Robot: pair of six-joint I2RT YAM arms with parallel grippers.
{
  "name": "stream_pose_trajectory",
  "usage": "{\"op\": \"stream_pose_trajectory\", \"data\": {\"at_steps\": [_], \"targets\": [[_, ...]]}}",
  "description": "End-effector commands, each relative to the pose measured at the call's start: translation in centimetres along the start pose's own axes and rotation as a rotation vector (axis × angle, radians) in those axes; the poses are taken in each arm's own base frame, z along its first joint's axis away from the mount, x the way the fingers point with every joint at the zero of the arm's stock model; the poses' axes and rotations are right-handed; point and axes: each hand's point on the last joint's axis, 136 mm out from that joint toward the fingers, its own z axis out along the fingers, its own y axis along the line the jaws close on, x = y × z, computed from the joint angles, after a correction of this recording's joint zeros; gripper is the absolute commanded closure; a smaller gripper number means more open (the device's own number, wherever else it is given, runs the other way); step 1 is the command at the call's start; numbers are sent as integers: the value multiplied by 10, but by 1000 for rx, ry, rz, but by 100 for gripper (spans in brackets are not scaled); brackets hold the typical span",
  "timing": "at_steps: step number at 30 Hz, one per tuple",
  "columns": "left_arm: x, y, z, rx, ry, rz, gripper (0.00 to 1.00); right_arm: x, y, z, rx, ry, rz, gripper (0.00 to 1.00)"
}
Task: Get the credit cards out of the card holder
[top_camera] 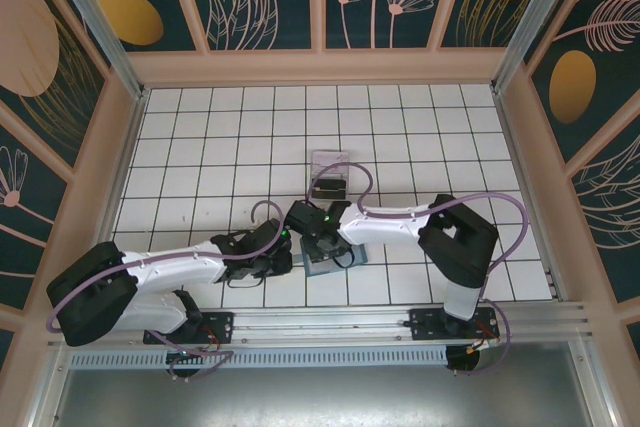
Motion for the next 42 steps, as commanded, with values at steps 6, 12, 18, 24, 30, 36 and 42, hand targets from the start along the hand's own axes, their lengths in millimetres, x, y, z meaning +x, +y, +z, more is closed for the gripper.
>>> {"op": "stream_pose_trajectory", "data": {"at_steps": [6, 12, 18, 24, 30, 36, 42], "targets": [[-12, -11, -5, 30, -41, 1, 91, 8, -9, -8, 57, -22, -4, 79], [-25, -24, -18, 20, -71, 30, 85, 2, 1, -18, -110, -76, 40, 85], [-43, -47, -40, 59, -115, 37, 78, -1, 3, -25, -222, -120, 74, 93], [-49, -52, -46, 51, -130, 27, 81, -1, 0, -27, -180, -112, 39, 80], [-36, -22, -38, -10, -112, -12, 80, 7, -5, -19, -48, -58, -17, 65], [-25, 8, -38, -15, -110, -78, 78, 13, 5, -11, 11, -16, -69, 54], [-22, 18, -40, -16, -117, -91, 78, 16, 5, -6, 54, 12, -87, 47]]}}
